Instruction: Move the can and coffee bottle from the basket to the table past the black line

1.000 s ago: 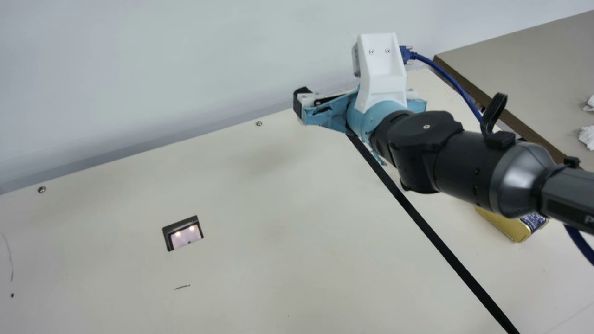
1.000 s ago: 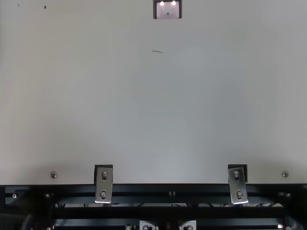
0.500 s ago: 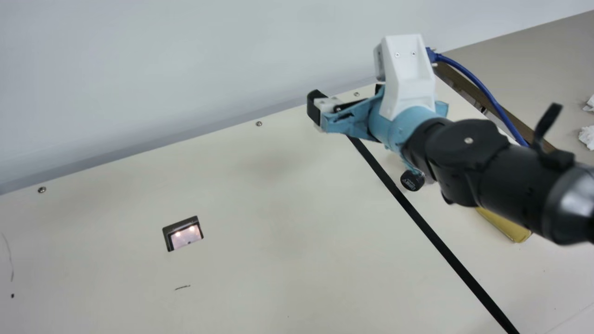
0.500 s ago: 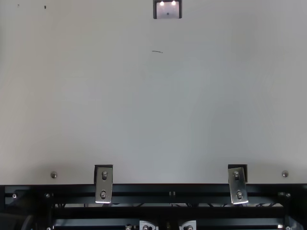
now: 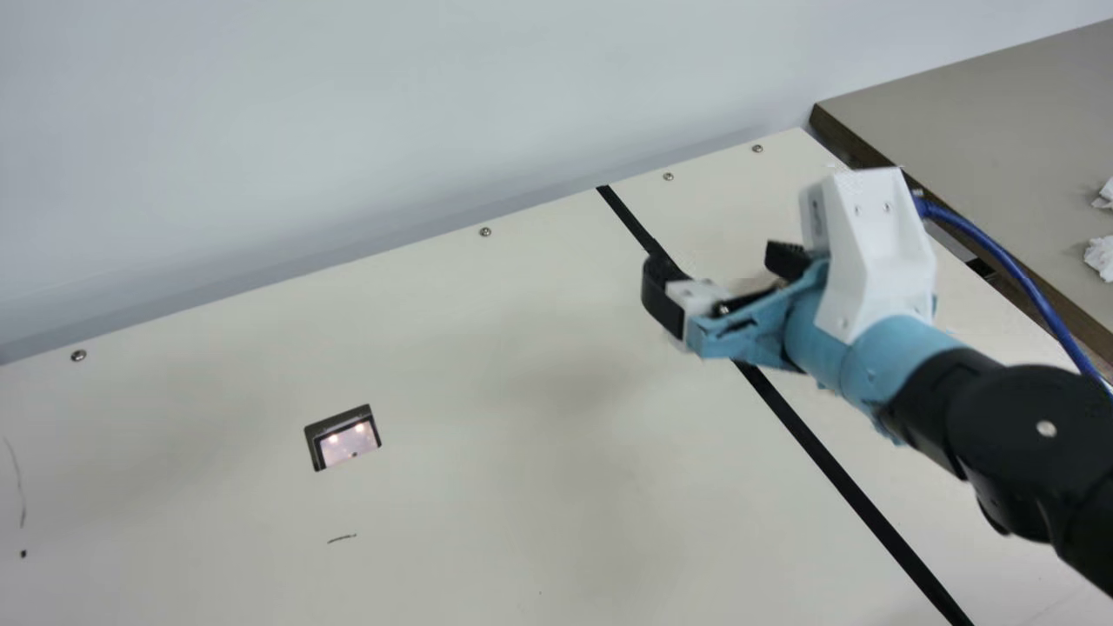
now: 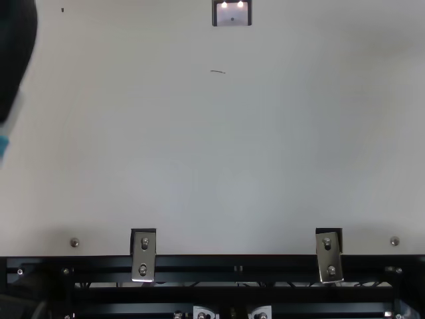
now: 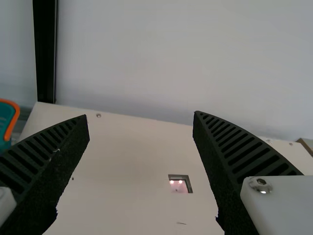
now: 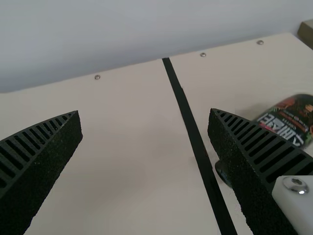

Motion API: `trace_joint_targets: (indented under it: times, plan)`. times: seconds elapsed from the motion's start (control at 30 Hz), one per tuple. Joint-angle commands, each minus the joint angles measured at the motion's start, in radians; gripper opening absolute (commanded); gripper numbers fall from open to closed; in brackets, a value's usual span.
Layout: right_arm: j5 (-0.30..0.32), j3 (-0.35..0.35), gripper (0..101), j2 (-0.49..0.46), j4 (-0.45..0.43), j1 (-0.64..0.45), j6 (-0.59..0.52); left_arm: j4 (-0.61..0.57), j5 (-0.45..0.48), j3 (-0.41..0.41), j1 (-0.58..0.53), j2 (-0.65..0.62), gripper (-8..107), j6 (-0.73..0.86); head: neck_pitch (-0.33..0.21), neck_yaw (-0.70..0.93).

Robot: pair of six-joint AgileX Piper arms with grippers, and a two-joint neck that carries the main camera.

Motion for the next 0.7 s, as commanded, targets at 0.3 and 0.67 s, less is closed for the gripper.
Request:
trace_joint_targets:
  times: [0.3, 0.67]
  plan:
    - [0.159, 0.212, 101, -0.324, -0.307, -0.067, 0.147, -0.034, 0.118, 0.115, -0.026, -0.153, 90, -0.036, -0.015, 0.009]
    - [0.186, 0.23, 101, -0.358, -0.363, -0.063, 0.205, -0.049, 0.129, 0.131, -0.018, -0.169, 90, -0.023, -0.015, 0.009]
